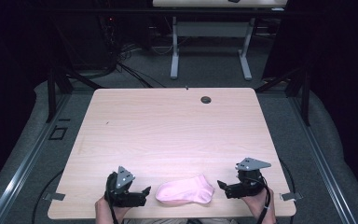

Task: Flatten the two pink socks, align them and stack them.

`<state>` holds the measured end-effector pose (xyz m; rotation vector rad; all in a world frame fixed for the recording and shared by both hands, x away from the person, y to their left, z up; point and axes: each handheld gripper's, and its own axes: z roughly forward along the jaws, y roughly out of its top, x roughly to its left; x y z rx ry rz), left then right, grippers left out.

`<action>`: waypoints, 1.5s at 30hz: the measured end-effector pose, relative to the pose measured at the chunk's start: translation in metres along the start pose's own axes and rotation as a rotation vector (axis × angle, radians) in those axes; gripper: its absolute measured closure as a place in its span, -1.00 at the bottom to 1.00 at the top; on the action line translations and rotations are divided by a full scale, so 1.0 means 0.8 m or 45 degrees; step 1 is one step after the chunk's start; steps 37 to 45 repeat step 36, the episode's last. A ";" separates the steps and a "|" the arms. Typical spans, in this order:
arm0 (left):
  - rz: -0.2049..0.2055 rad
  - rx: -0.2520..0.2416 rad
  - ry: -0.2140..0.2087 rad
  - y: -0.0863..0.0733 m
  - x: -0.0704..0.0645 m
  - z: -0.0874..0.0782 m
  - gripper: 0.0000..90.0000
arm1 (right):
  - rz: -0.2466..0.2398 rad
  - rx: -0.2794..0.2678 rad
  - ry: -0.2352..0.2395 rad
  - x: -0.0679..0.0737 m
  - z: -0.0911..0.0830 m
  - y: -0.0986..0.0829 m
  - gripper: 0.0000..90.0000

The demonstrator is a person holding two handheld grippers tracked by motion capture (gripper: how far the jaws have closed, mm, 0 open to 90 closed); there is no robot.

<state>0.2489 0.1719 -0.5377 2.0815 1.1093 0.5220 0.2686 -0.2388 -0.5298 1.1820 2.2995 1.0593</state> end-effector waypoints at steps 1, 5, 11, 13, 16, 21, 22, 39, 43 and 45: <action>-0.011 0.003 0.011 -0.001 0.005 -0.001 -0.84 | 0.012 -0.012 -0.016 -0.003 -0.001 -0.002 -0.98; -0.048 0.022 0.063 -0.009 0.024 -0.004 -0.90 | 0.054 -0.029 -0.065 -0.018 -0.006 -0.009 -1.00; -0.114 0.054 0.115 -0.025 0.052 -0.002 -0.96 | 0.110 -0.029 -0.144 -0.040 -0.011 -0.022 -1.00; -0.138 0.062 0.137 -0.032 0.062 0.001 -0.98 | 0.132 -0.021 -0.172 -0.049 -0.011 -0.027 -1.00; -0.175 0.068 0.161 -0.042 0.075 0.006 -0.99 | 0.164 -0.006 -0.217 -0.066 -0.009 -0.036 -1.00; -0.227 0.083 0.202 -0.058 0.096 0.016 -1.00 | 0.228 0.058 -0.249 -0.093 0.003 -0.053 -1.00; -0.238 0.082 0.210 -0.061 0.100 0.018 -1.00 | 0.237 0.069 -0.252 -0.098 0.006 -0.057 -1.00; -0.280 0.069 0.255 -0.067 0.123 0.033 -1.00 | 0.253 0.058 -0.317 -0.110 0.024 -0.075 -1.00; -0.280 0.069 0.255 -0.067 0.123 0.033 -1.00 | 0.253 0.058 -0.317 -0.110 0.024 -0.075 -1.00; -0.280 0.069 0.255 -0.067 0.123 0.033 -1.00 | 0.253 0.058 -0.317 -0.110 0.024 -0.075 -1.00</action>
